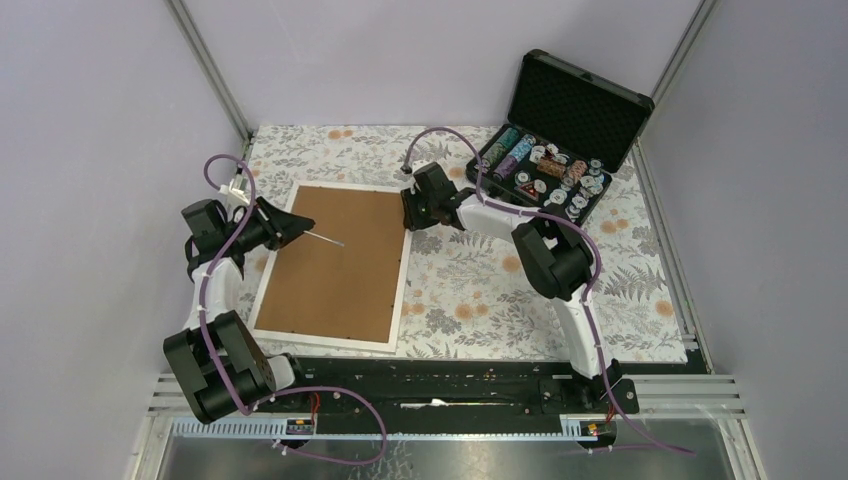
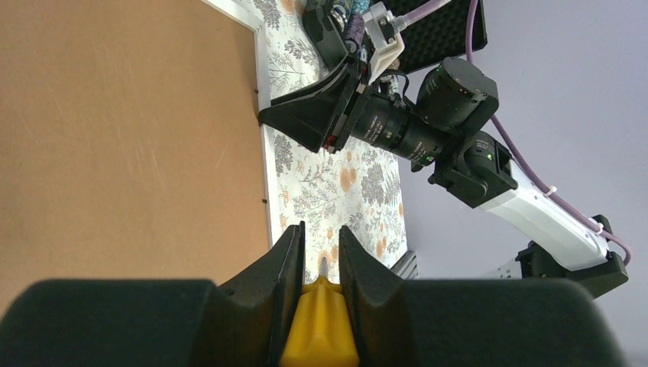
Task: Take the photo out of the frame
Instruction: Adjust the photo frame at the center of the board, then adjust the screwdriver.
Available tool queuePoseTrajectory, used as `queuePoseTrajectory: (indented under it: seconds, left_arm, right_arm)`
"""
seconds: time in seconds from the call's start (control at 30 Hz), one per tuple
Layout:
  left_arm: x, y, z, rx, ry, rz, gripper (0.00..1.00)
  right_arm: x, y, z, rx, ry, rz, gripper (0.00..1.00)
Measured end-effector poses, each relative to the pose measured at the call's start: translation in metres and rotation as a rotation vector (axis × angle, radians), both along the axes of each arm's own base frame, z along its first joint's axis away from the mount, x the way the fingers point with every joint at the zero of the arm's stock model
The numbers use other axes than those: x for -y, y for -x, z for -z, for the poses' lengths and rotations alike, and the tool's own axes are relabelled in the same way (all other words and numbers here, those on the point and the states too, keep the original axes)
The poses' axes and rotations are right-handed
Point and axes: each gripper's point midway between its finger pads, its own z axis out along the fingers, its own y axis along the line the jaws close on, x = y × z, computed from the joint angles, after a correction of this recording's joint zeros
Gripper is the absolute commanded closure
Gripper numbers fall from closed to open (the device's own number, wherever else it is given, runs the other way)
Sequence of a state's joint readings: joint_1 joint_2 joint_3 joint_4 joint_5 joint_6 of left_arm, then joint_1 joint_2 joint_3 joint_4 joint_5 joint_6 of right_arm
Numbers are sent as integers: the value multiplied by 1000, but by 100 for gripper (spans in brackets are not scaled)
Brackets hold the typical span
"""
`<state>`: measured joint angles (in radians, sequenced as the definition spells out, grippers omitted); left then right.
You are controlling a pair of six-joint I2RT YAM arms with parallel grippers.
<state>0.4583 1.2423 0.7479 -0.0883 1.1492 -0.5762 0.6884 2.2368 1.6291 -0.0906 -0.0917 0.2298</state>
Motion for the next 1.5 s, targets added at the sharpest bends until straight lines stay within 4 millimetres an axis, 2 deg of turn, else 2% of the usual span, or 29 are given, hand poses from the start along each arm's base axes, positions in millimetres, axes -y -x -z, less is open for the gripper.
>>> queuePoseTrajectory:
  seconds: [0.03, 0.23, 0.37, 0.4, 0.5, 0.63, 0.67, 0.73, 0.77, 0.83, 0.97, 1.1, 1.27, 1.33, 1.43, 1.47, 1.5]
  left_arm:
    - [0, 0, 1, 1, -2, 1, 100]
    - [5, 1, 2, 20, -23, 26, 100]
    - [16, 2, 1, 43, -43, 68, 100]
    - [18, 1, 0, 48, -46, 78, 100]
    - [31, 1, -9, 82, -61, 128, 100]
    - [54, 4, -27, 143, -79, 209, 100]
    - [60, 6, -32, 163, -86, 227, 100]
    - [68, 11, -42, 199, -97, 245, 100]
    - [71, 13, -47, 216, -99, 248, 100]
    - [75, 13, -60, 249, -87, 244, 100]
    - [81, 10, -75, 263, -23, 227, 100]
    - [99, 17, -73, 225, 46, 254, 100]
    - [112, 26, -83, 240, 72, 268, 100]
    - [114, 28, -87, 254, 77, 270, 100]
    - [115, 31, -87, 248, 85, 279, 93]
    - [116, 33, -87, 240, 87, 288, 87]
    - [117, 36, -84, 229, 85, 302, 81]
  right_arm:
    - [0, 1, 0, 0, 1, -12, 61]
    - [1, 11, -1, -16, 24, -87, 16]
    - [9, 29, -9, -49, 65, -158, 1]
    - [10, 32, -16, -42, 67, -181, 0]
    - [8, 43, -59, 25, 3, -262, 0]
    - [7, 74, -148, 143, -176, -395, 0]
    - [2, 81, -176, 176, -234, -453, 0]
    - [-9, 91, -217, 221, -329, -546, 0]
    - [-13, 97, -231, 231, -368, -587, 0]
    - [-19, 113, -243, 213, -427, -649, 0]
    - [-27, 143, -230, 118, -454, -716, 1]
    - [-41, 162, -222, 65, -438, -775, 9]
    - [-58, 178, -216, 49, -422, -835, 37]
    - [-62, 184, -212, 39, -417, -851, 57]
    - [-65, 187, -206, 31, -405, -860, 96]
    - [-64, 186, -204, 30, -396, -857, 100]
    - [-63, 186, -200, 22, -385, -848, 100]
